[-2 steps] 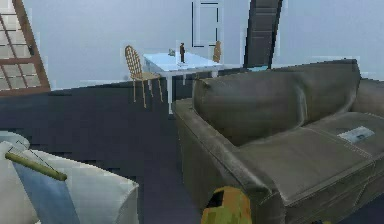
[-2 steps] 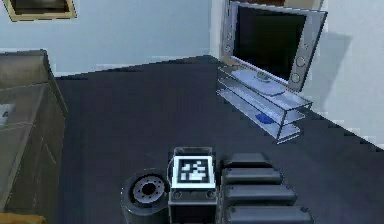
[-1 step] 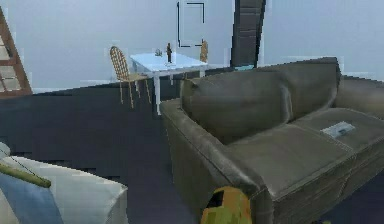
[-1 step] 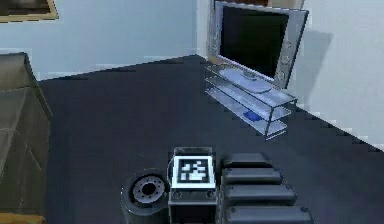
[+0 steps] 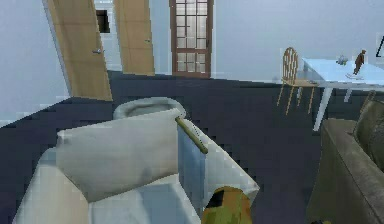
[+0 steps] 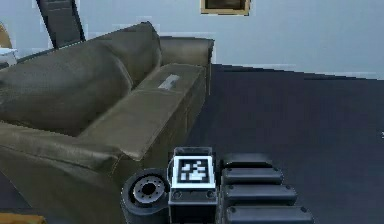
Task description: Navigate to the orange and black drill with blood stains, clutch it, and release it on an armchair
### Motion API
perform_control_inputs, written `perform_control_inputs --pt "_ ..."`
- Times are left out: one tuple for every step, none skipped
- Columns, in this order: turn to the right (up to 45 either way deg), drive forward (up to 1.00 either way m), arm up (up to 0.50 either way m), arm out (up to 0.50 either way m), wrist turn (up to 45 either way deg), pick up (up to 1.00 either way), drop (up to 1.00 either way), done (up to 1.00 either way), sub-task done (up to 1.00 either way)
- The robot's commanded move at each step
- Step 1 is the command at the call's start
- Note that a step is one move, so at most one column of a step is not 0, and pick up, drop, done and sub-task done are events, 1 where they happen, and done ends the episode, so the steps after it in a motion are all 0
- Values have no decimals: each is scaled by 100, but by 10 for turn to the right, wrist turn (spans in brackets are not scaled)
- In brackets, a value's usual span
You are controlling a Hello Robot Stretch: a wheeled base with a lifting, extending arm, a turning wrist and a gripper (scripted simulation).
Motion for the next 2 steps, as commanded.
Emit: perform_control_inputs --pt "-420 0 0 0 0 0 0 0 0" --pt "450 0 0 0 0 0 0 0 0"
